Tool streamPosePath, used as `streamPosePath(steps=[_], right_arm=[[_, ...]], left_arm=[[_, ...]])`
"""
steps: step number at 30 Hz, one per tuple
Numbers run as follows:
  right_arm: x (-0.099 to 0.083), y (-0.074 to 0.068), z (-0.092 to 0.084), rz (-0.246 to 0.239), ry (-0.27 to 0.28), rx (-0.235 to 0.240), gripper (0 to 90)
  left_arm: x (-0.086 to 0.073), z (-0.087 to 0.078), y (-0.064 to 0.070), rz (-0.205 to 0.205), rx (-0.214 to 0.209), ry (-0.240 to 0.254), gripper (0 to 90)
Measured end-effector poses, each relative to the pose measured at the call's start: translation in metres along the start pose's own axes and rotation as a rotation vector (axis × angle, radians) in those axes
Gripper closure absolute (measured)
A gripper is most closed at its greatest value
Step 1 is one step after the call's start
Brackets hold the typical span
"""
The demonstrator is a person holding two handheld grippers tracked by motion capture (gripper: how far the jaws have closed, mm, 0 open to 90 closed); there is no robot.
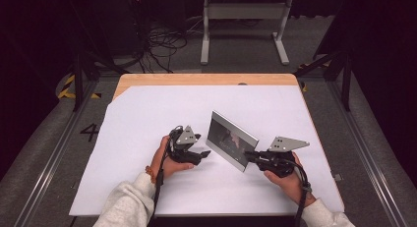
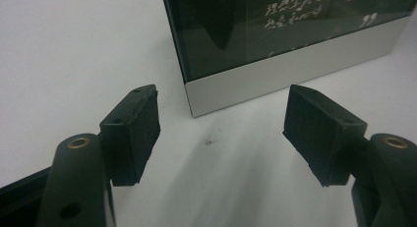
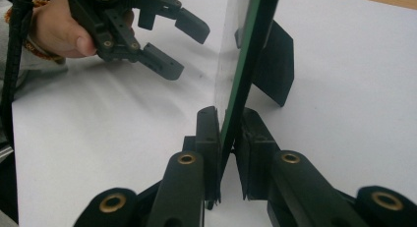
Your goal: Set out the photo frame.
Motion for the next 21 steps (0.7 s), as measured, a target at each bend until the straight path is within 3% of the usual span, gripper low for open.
streamPosePath(steps=[4, 9, 13, 15, 21], right_arm=[[-0.0026, -0.0039, 0.0023, -0.024, -0.037, -0.028, 80.4], [-0.0047, -0.0089, 0.0045, -0.027, -0.042, -0.063, 80.5], [-0.0073, -0.0066, 0.0065, 0.0, -0.027, -0.022, 83.1], [-0.0084, -0.0029, 0.0064, 0.032, -0.014, 0.022, 83.8], [-0.0066, -0.0026, 0.0061, -0.003, -0.027, 0.06, 84.1]], left_arm=[[-0.0009, 0.0069, -0.0026, 0.021, 0.005, -0.014, 28.0], [-0.002, 0.0107, -0.0051, 0.018, -0.011, -0.013, 29.7], [0.0003, 0.0109, -0.0046, 0.007, -0.028, -0.017, 27.4], [0.0028, 0.0068, -0.0044, -0.01, -0.043, 0.01, 27.1], [0.0048, 0.0022, -0.0037, -0.005, -0.047, 0.014, 23.4]])
Point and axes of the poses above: each handheld gripper's, and its own axes: z roughly forward along the jaws, x roughly out of its top, y roughly to its right, the point moved 4 cm from there along z, roughly forward along the jaws, and after that the axes turned 7 degrees about -z, right-handed, at the moved point
